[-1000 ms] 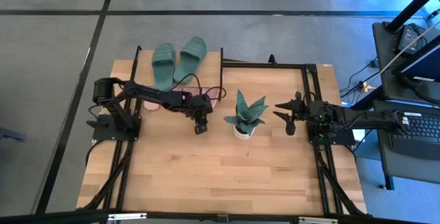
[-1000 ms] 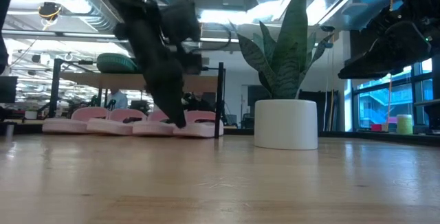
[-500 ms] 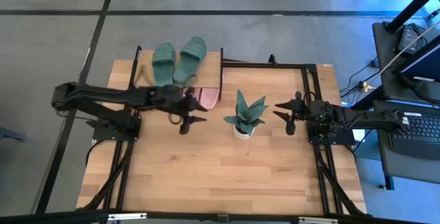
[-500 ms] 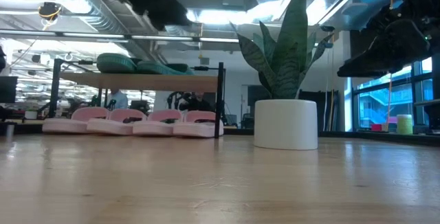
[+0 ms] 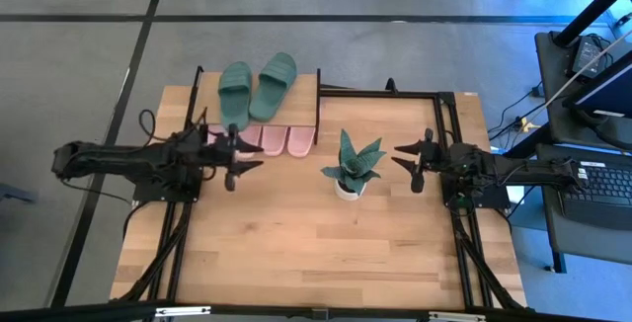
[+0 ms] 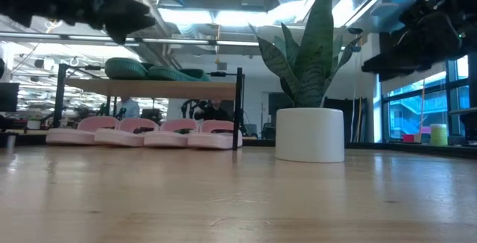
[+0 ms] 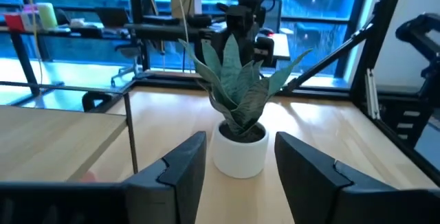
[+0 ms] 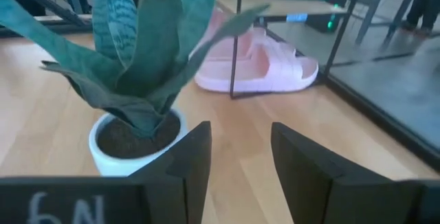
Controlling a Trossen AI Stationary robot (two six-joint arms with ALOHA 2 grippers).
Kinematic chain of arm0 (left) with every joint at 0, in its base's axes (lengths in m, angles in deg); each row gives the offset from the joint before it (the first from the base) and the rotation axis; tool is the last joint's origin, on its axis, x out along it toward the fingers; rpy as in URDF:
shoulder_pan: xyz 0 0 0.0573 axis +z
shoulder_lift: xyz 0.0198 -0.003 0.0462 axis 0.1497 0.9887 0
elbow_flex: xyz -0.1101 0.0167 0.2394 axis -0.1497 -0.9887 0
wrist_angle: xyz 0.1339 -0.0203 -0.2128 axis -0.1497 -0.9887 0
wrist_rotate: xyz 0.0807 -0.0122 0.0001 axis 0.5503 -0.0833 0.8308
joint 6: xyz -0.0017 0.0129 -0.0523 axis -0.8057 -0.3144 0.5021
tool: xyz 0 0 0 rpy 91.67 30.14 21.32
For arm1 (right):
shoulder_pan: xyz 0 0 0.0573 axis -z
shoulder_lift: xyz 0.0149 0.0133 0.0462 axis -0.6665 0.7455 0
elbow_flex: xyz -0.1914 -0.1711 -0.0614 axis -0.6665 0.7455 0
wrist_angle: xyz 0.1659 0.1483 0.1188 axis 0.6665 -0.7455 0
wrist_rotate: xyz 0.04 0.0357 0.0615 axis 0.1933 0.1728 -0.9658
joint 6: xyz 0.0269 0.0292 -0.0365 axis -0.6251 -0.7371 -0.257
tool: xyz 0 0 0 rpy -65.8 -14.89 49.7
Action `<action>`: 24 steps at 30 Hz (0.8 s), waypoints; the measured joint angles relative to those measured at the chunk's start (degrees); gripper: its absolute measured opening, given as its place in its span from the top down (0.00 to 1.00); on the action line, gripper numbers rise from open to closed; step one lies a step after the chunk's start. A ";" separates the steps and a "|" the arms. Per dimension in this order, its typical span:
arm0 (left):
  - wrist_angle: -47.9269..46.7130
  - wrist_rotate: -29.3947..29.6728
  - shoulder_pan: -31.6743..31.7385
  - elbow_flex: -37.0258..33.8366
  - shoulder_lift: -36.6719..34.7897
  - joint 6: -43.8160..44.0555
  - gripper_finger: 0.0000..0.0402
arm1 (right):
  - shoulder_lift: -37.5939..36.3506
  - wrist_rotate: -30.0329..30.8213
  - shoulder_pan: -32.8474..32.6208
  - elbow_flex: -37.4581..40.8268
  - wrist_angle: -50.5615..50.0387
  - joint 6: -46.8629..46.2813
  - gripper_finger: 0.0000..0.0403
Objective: Pick and place slides into the shelf
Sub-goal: Return to Home Position
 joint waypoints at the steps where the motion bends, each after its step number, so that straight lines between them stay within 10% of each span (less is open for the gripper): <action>1: 0.03 0.04 0.00 -1.08 -1.64 0.04 0.59 | 0.00 0.01 0.00 -0.01 0.52 0.44 0.62; 24: -6.25 5.38 0.00 -12.85 -25.81 2.73 0.59 | -0.04 -0.02 0.00 0.01 1.41 0.45 0.62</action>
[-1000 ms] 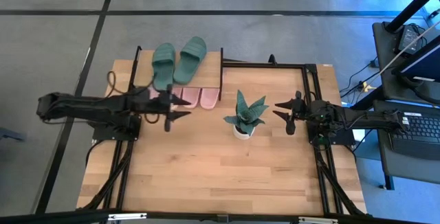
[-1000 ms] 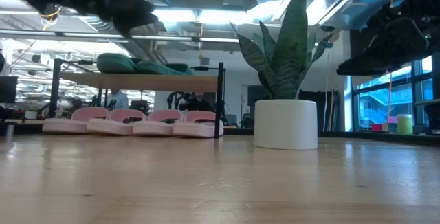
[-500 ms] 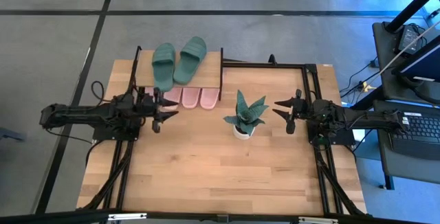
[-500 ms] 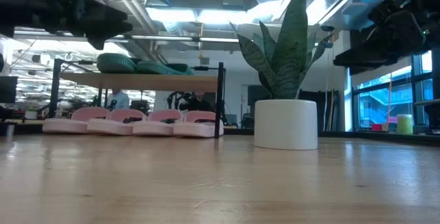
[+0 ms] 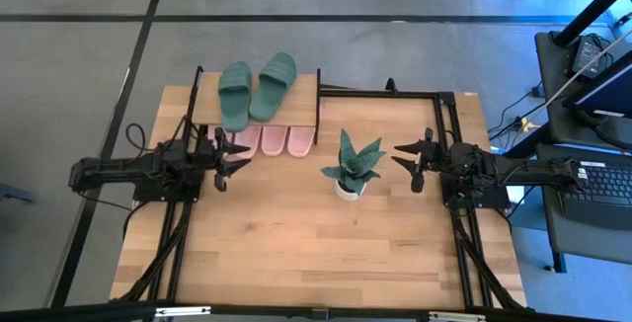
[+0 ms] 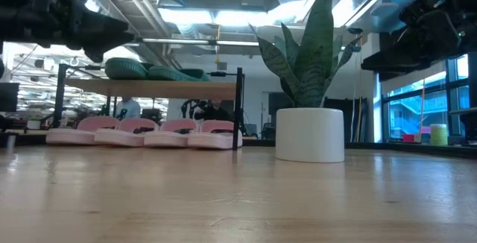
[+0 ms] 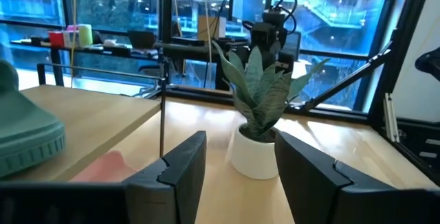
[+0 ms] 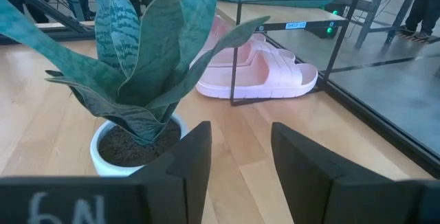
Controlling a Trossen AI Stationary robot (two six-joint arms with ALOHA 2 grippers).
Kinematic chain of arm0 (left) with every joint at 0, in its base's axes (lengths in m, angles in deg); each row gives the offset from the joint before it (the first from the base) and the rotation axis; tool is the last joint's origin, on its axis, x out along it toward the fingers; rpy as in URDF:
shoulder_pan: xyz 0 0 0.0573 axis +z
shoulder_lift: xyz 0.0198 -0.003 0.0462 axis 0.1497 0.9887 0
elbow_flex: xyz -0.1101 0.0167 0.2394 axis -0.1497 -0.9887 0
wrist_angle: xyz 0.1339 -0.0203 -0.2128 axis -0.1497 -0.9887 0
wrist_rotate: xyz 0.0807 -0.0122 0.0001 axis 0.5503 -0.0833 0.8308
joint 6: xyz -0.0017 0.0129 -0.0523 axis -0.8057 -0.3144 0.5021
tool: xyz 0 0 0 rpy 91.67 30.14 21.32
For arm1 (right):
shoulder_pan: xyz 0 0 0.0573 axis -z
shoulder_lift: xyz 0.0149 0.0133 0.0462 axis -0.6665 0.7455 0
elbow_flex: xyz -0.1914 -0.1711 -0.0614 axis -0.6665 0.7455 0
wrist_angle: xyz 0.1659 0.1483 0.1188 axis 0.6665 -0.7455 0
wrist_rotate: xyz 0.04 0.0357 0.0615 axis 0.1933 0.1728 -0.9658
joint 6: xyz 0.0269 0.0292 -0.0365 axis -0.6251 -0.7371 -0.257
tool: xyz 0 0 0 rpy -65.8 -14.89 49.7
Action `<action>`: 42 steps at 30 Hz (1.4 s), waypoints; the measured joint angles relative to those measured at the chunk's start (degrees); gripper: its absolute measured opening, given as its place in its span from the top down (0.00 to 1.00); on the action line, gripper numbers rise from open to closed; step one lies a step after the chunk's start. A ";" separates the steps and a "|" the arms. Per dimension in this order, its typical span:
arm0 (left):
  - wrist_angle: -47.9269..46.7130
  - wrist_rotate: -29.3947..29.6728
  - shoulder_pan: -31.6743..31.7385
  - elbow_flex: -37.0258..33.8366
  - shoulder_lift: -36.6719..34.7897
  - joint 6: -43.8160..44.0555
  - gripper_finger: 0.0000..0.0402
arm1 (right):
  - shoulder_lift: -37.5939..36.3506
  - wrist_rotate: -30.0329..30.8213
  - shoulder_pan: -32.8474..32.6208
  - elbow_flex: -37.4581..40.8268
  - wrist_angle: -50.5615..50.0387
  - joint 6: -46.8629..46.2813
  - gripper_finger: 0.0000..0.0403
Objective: Pick and place slides into the shelf
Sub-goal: Return to Home Position
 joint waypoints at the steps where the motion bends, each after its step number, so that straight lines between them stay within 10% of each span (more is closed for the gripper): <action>1: -0.05 0.00 0.00 -0.48 -0.80 0.00 0.59 | 0.00 0.00 -0.02 -0.02 0.00 0.00 0.62; 17: -4.10 -0.14 0.00 -1.85 -4.33 -2.33 0.59 | 0.00 -0.02 -0.02 0.02 2.98 -1.39 0.62; 24: -4.07 -0.13 0.00 -1.85 -4.12 -3.23 0.59 | -0.43 0.00 0.00 7.58 19.94 -0.93 0.62; 42: -4.07 -0.13 0.00 -1.83 -4.12 -3.28 0.59 | -14.47 12.31 0.00 7.46 9.12 4.47 0.62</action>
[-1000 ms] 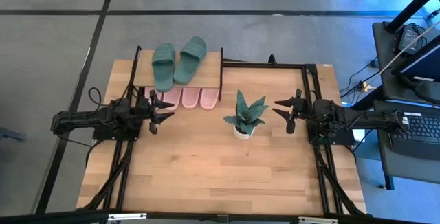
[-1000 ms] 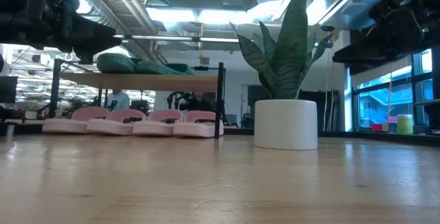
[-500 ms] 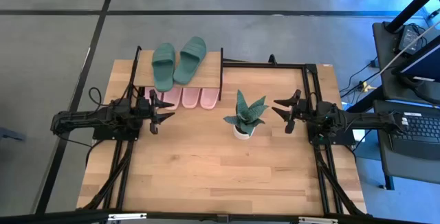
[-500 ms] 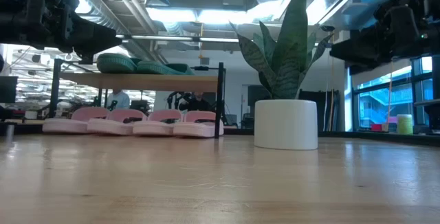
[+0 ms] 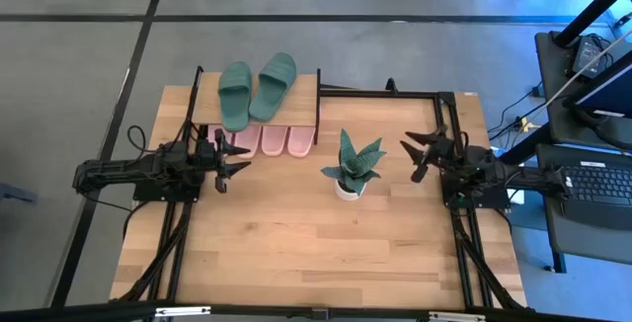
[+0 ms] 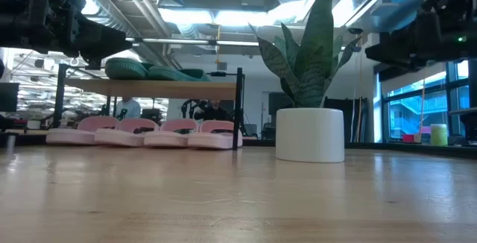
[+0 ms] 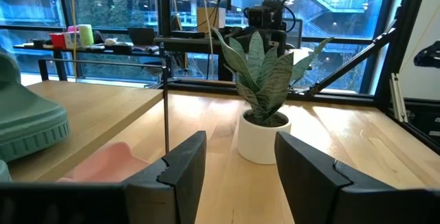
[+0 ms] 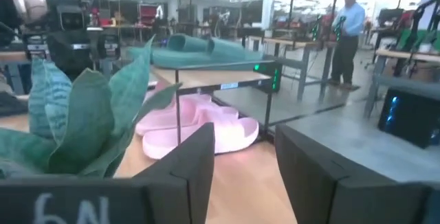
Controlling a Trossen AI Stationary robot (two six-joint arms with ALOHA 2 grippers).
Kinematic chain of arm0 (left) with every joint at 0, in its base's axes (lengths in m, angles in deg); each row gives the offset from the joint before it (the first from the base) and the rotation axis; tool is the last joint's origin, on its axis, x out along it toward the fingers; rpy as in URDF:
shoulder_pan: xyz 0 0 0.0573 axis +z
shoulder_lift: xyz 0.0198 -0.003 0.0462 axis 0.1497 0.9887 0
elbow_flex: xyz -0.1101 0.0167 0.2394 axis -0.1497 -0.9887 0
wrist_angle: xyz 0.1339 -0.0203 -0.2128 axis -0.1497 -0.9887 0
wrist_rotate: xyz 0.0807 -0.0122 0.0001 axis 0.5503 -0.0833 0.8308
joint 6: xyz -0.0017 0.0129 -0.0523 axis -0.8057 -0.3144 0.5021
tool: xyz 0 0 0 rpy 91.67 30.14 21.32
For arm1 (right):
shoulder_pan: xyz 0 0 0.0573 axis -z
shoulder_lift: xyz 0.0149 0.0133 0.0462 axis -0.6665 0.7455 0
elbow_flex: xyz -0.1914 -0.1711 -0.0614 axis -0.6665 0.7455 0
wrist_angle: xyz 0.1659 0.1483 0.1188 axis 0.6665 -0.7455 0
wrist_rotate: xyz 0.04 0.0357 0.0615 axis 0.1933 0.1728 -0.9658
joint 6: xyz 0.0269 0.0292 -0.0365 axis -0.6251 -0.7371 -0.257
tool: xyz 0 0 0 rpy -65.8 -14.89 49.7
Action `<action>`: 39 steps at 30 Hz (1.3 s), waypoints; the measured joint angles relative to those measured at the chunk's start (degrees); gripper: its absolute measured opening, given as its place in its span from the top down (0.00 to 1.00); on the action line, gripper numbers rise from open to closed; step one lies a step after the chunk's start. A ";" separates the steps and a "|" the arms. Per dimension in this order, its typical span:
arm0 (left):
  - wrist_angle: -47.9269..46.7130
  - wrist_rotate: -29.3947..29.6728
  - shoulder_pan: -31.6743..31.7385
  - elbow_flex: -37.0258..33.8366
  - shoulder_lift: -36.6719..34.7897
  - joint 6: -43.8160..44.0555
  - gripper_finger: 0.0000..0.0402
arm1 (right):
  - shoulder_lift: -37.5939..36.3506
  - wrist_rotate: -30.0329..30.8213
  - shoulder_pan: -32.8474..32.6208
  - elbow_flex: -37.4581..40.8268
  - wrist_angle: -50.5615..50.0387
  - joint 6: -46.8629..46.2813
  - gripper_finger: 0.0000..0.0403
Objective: Pick and place slides into the shelf
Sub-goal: Return to Home Position
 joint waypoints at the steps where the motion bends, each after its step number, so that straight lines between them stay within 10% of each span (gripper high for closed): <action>1: 0.02 0.00 0.00 0.00 0.00 0.00 0.59 | -1.00 0.06 -0.01 0.00 -0.43 0.46 0.62; 39: 0.04 0.07 0.00 0.00 0.00 0.00 0.59 | -0.48 0.17 0.00 -0.07 -0.47 9.06 0.62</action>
